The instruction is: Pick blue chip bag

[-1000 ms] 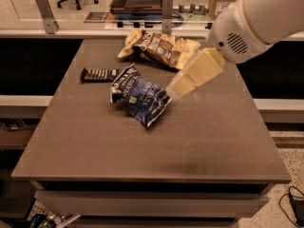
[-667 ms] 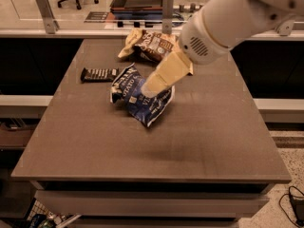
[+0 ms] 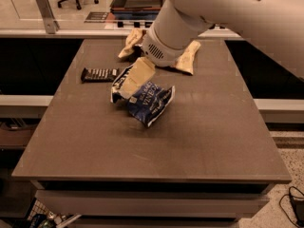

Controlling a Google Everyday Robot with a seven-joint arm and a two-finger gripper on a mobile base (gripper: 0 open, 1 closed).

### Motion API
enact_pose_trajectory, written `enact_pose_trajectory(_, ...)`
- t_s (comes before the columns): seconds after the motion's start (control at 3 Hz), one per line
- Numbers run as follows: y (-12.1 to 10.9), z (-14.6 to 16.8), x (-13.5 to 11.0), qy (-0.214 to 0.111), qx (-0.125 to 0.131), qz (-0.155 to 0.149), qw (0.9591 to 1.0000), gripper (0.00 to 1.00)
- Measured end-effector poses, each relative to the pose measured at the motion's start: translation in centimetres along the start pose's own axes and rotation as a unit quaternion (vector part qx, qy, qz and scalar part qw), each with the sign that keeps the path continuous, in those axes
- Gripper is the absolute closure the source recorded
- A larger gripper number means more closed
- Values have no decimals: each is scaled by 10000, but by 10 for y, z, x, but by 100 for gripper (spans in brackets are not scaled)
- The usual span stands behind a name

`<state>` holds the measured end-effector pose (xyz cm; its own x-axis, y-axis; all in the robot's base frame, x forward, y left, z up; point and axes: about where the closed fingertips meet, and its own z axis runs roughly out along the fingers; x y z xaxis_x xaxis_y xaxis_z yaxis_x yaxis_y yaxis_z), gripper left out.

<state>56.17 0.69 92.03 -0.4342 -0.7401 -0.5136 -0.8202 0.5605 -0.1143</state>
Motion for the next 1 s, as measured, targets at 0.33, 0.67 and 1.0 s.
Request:
enact_pose_trajectory(0.33, 1, 25, -10, 532, 8, -327, 9980, 0)
enact_pose_trajectory(0.67, 8, 28, -8, 709, -44, -423, 9966, 0)
enact_pose_trajectory(1.0, 11, 37, 4, 647, -171, -206, 9975, 0)
